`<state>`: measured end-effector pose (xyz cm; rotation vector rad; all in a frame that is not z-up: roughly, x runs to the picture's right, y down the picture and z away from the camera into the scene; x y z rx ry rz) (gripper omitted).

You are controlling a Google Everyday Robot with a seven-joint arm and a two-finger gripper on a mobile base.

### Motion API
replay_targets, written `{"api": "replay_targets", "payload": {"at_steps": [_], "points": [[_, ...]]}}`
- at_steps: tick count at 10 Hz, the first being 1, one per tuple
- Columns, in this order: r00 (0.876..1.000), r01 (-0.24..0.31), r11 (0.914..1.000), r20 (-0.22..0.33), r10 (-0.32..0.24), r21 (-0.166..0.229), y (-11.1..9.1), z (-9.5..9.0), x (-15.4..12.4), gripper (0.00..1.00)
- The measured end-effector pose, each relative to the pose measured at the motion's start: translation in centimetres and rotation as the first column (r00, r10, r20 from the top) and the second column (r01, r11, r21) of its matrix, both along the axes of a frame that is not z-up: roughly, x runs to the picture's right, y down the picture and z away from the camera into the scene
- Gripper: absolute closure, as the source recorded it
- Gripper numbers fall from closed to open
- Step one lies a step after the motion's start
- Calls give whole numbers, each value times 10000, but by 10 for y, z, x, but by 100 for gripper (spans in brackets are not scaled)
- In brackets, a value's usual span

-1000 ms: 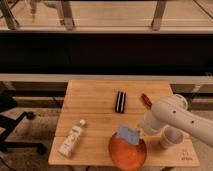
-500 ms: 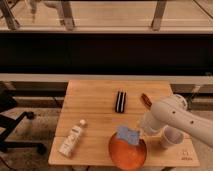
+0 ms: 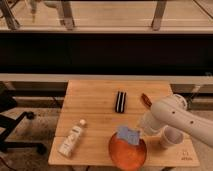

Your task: Place the white sponge in the ceramic bowl

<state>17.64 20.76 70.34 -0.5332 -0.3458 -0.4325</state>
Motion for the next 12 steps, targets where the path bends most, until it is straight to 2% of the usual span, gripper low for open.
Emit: {"api": "replay_targets", "payload": {"at_steps": [12], "points": [[9997, 227, 9997, 6, -227, 75, -1, 3, 0, 99]]}}
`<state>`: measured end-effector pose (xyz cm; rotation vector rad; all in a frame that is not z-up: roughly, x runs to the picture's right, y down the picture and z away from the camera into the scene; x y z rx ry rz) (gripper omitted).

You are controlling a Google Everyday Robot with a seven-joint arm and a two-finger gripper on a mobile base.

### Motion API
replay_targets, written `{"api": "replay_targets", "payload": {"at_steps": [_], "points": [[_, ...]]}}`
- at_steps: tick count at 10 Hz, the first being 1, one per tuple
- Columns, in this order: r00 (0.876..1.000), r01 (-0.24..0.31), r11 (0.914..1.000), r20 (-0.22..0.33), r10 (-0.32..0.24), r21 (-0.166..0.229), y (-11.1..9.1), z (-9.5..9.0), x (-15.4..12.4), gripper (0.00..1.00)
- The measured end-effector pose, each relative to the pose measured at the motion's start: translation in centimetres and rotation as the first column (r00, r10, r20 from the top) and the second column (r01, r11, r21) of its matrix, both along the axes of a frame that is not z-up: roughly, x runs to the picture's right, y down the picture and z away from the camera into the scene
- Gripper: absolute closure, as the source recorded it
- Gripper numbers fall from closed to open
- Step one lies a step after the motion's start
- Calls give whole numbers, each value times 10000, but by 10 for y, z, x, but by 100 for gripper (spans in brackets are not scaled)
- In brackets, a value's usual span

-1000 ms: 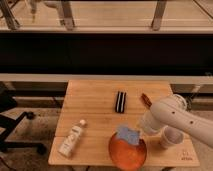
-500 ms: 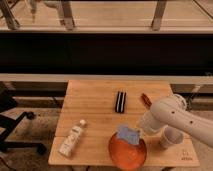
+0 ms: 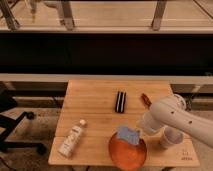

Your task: Place the white sponge in the ceramic bowl

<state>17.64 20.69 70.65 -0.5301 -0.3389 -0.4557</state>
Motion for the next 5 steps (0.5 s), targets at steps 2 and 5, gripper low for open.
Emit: {"api": "replay_targets", "payload": {"at_steps": [2, 5], "points": [[10000, 40, 10000, 13, -40, 11, 0, 1, 0, 99], [9999, 106, 9999, 33, -106, 26, 0, 1, -1, 99]]}}
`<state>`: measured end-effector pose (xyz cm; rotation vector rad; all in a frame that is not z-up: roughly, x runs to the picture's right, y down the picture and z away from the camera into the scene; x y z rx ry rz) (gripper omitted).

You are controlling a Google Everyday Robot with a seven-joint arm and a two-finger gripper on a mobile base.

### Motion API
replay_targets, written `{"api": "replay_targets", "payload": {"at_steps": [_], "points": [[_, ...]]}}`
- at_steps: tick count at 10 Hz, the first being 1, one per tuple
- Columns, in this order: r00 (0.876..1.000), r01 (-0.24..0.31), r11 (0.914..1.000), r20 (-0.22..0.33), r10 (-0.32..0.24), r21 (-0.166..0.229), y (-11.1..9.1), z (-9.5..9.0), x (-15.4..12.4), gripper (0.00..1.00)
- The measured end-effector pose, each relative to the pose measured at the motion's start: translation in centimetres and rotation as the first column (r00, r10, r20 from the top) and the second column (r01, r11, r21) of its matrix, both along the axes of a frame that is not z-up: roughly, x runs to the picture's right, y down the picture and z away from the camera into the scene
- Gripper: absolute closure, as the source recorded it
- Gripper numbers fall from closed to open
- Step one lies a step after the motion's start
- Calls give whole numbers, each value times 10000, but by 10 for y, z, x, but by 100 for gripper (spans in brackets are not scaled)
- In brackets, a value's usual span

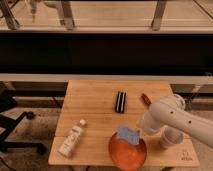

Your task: Place the white sponge in the ceramic bowl

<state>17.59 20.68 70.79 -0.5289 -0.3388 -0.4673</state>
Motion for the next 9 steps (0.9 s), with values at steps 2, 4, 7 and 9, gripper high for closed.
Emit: {"api": "replay_targets", "payload": {"at_steps": [2, 4, 7, 9], "points": [[10000, 37, 10000, -4, -37, 13, 0, 0, 1, 99], [10000, 75, 10000, 3, -75, 23, -1, 1, 0, 99], [9999, 147, 9999, 15, -147, 44, -2, 3, 0, 99], [9998, 206, 9998, 19, -206, 35, -3, 4, -1, 99]]}}
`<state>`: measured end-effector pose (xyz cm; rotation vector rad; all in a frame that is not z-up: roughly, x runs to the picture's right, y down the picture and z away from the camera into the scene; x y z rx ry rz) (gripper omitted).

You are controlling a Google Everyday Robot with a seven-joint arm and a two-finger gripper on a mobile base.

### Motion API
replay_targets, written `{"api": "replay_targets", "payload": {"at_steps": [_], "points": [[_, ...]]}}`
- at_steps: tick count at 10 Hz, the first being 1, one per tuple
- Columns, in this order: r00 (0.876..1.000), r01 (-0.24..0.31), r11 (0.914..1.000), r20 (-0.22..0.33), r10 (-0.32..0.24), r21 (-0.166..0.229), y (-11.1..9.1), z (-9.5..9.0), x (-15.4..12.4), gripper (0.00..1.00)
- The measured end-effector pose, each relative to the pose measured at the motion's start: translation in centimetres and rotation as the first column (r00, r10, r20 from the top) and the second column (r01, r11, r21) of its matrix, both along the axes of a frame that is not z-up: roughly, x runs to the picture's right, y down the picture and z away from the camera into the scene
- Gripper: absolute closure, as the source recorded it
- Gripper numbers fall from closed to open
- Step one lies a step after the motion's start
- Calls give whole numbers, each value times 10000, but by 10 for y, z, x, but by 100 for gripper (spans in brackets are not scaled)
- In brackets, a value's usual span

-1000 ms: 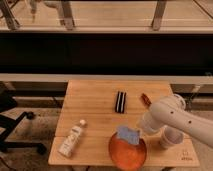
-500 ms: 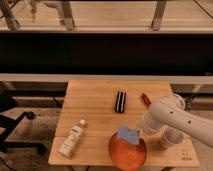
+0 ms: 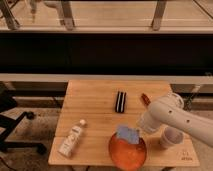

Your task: Place the white sponge in the ceramic bowl

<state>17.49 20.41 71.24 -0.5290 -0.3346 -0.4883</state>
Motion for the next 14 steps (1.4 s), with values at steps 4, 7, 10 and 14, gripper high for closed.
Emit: {"api": "replay_targets", "payload": {"at_steps": [4, 7, 10, 14], "points": [[10000, 92, 10000, 2, -92, 8, -1, 2, 1, 99], [9997, 237, 9997, 35, -237, -9, -4, 5, -3, 99], [9995, 306, 9995, 19, -306, -60, -4, 6, -3, 99], [9990, 434, 9991, 68, -434, -35, -8, 10, -6, 99]]}}
